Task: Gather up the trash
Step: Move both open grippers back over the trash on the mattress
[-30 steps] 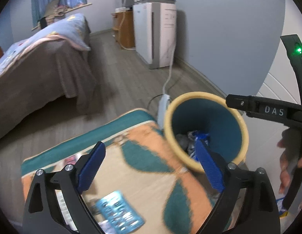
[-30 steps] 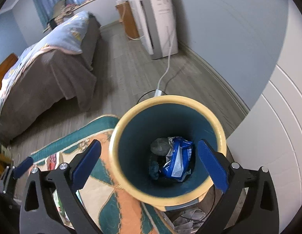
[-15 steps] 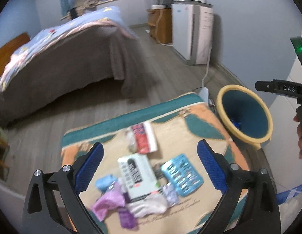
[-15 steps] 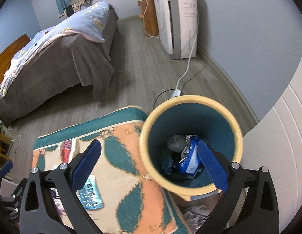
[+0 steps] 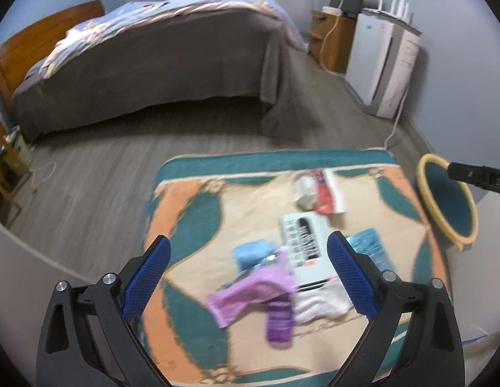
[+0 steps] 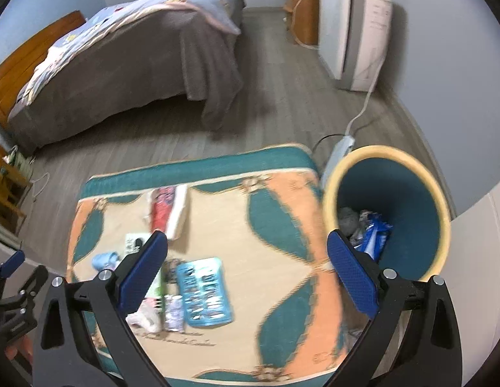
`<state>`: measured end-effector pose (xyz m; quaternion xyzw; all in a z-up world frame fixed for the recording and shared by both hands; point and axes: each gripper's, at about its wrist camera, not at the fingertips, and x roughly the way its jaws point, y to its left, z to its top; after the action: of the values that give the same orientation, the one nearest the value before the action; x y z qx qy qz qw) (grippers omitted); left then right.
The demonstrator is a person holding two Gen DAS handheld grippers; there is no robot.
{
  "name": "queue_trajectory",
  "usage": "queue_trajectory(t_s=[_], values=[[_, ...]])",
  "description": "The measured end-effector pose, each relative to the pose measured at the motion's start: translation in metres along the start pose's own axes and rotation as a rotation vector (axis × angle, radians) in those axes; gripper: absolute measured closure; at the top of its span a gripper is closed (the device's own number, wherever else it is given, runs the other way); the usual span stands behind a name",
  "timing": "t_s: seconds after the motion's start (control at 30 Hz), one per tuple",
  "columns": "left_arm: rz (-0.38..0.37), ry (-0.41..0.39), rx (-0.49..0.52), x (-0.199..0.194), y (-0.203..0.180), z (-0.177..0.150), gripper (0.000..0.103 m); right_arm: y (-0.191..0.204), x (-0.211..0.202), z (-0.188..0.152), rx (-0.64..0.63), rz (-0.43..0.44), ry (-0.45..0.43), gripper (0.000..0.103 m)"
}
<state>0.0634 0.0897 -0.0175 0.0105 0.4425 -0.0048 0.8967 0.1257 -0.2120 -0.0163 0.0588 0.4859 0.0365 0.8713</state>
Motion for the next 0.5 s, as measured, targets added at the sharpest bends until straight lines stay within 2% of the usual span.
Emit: queue_trajectory(t_s=[0.1, 0.3, 0.4, 0.5], values=[[0.009, 0.029, 0.002, 0.008, 0.010, -0.010, 0.007, 0.016, 0.009, -0.006, -0.012, 0.006, 0.030, 0.006], [-0.031, 0.097, 0.021, 0.032, 0.015, -0.021, 0.007, 0.028, 0.027, -0.024, -0.024, -0.012, 0.079, 0.006], [-0.054, 0.121, 0.029, 0.040, 0.011, -0.023, 0.007, 0.028, 0.039, -0.032, -0.006, -0.031, 0.115, 0.006], [-0.082, 0.155, 0.079, 0.049, -0.001, -0.028, 0.007, 0.029, 0.050, -0.038, -0.001, -0.046, 0.140, 0.006]])
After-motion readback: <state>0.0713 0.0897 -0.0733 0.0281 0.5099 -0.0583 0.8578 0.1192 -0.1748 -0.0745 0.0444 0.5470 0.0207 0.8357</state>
